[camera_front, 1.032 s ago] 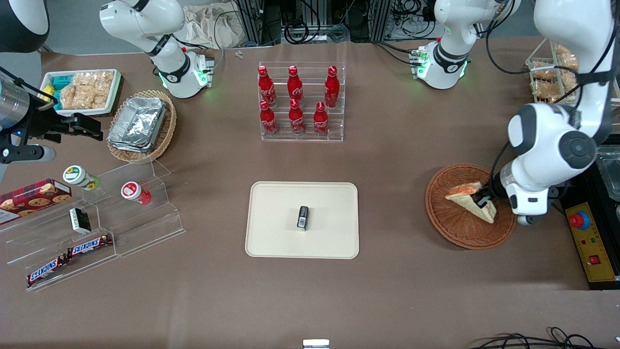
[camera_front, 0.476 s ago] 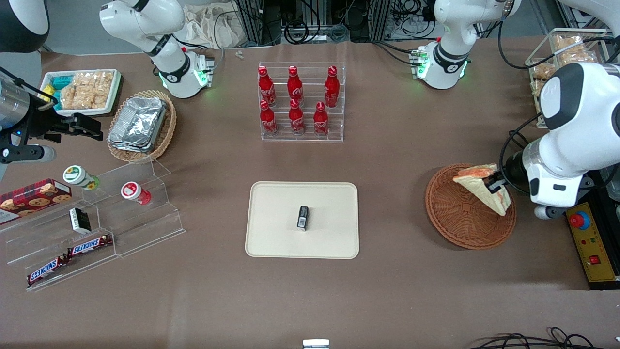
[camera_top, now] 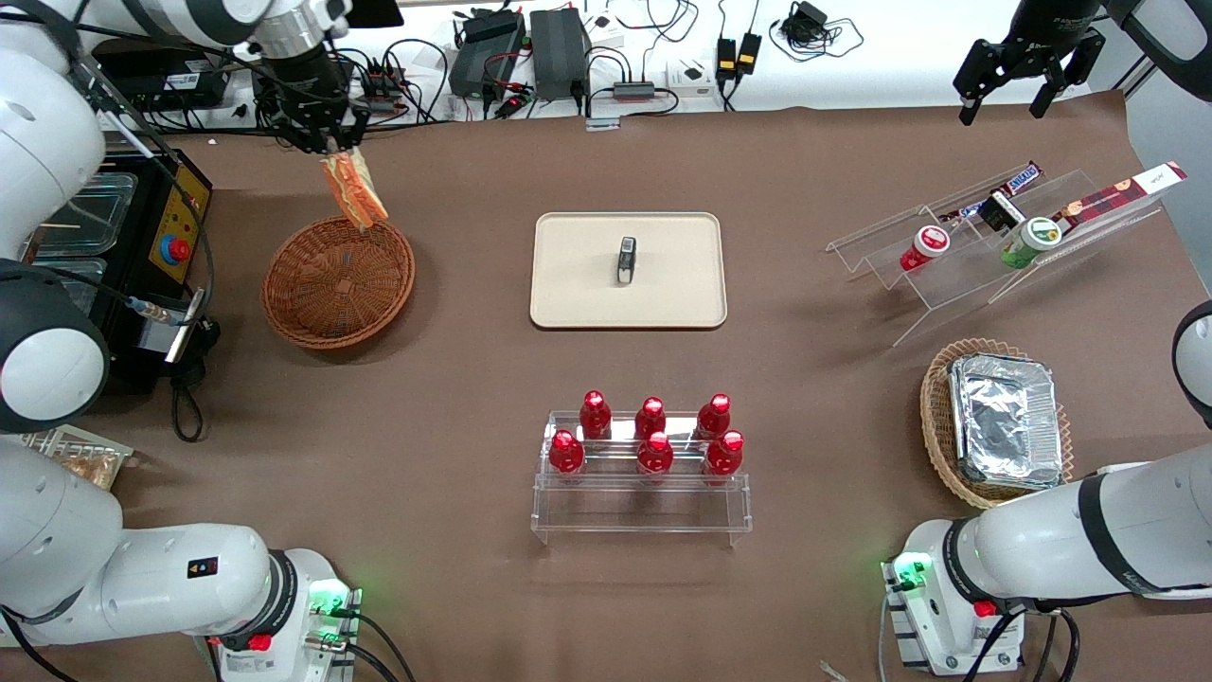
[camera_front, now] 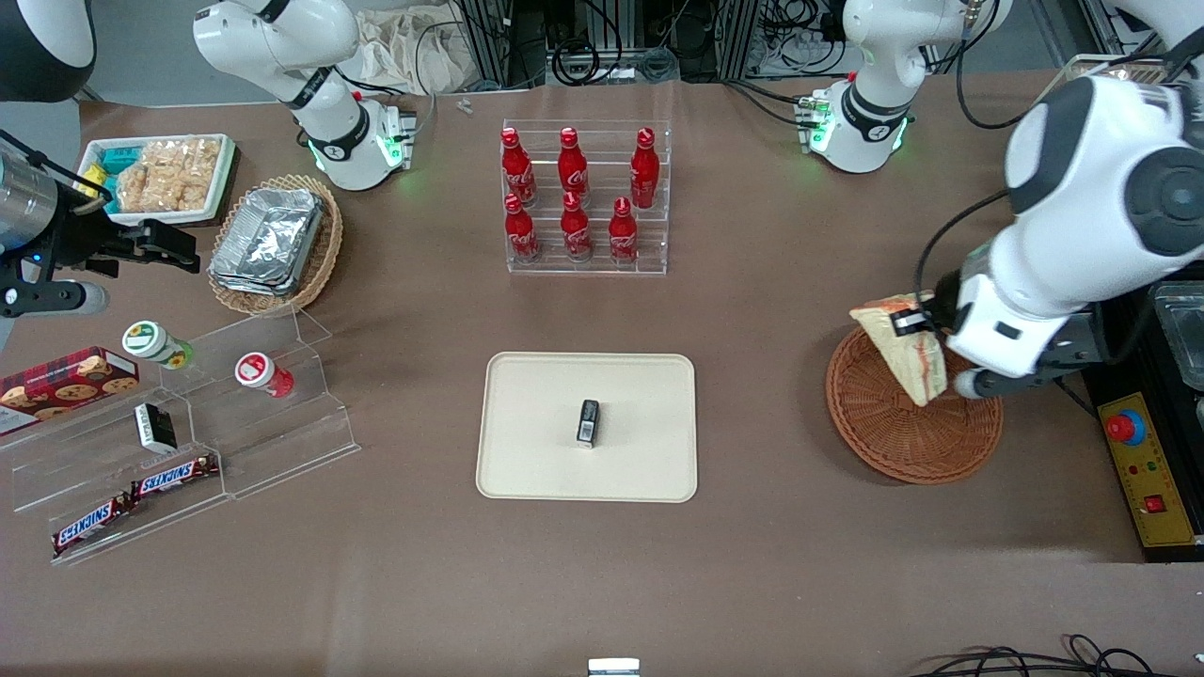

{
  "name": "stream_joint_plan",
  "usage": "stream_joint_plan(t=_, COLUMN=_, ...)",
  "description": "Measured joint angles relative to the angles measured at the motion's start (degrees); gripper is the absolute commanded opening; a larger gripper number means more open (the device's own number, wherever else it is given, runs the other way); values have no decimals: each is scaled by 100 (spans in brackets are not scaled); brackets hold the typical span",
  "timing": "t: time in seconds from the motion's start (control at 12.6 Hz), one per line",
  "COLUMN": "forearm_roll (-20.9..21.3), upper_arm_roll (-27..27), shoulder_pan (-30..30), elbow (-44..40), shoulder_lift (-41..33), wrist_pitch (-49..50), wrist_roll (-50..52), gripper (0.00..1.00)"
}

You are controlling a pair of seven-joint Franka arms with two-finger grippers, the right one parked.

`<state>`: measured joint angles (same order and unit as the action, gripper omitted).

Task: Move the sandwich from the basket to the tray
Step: 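Carry the held sandwich over the cream tray beside the black box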

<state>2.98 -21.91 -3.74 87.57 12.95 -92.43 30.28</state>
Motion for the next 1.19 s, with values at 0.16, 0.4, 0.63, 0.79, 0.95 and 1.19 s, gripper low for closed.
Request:
stream_joint_plan(t=0.16, forearm_roll=198, upper_arm_roll=-135, shoulder_pan=321, elbow=-7, shoulder_lift=274, wrist_pitch=-75, wrist_roll=-19, gripper=0)
stream_joint_plan(t=0.4, forearm_roll=212, upper_arm_roll=-161, shoulder_pan=786, elbow=-9, shoulder_lift=648, wrist_pitch=-595, wrist_roll=-19, gripper=0)
stream_joint_plan(t=0.63, forearm_roll=248, upper_arm_roll=-166, shoulder_pan=1261, elbow=-5, shoulder_lift=1054, wrist_pitch=-1464, wrist_roll=-18, gripper=0)
stream_joint_plan(t=0.79, forearm_roll=263, upper_arm_roll=-167, shoulder_pan=1477, elbow=-3, shoulder_lift=1399, wrist_pitch=-2134, wrist_roll=-17, gripper=0)
stream_joint_plan(t=0.95, forearm_roll=276, upper_arm_roll=-165, shoulder_pan=1613, elbow=-5, shoulder_lift=1769, wrist_pitch=-2706, wrist_roll=-17, gripper=0)
stream_joint_plan(t=1.19, forearm_roll=374, upper_arm_roll=-164, shoulder_pan=1706, elbow=-16, shoulder_lift=2253, wrist_pitch=-3010, wrist_roll=-23, gripper=0)
